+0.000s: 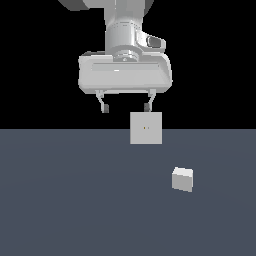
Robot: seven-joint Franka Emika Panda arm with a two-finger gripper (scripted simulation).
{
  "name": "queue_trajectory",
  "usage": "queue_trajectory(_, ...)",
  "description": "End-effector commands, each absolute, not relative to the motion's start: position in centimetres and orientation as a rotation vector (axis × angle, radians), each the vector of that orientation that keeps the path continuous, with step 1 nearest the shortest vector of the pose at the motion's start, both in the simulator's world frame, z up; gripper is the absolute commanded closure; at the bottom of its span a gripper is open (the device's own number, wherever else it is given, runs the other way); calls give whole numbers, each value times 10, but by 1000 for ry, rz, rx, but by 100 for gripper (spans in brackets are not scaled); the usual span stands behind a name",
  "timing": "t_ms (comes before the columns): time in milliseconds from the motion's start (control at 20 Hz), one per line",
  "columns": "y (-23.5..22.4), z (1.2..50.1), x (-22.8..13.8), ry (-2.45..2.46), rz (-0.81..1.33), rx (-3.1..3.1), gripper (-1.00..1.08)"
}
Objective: Plug the charger into the wall socket.
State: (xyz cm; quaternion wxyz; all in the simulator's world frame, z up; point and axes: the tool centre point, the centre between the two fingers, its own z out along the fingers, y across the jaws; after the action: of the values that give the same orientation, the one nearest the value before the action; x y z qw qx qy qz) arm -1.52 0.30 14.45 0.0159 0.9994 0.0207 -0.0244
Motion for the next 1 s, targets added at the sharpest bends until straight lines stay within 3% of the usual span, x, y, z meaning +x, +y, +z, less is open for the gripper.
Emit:
queue_trajectory(0,3,144,-15,64,-76,3108,-92)
queue_trajectory(950,-32,121,-33,-206,93,3090,-92)
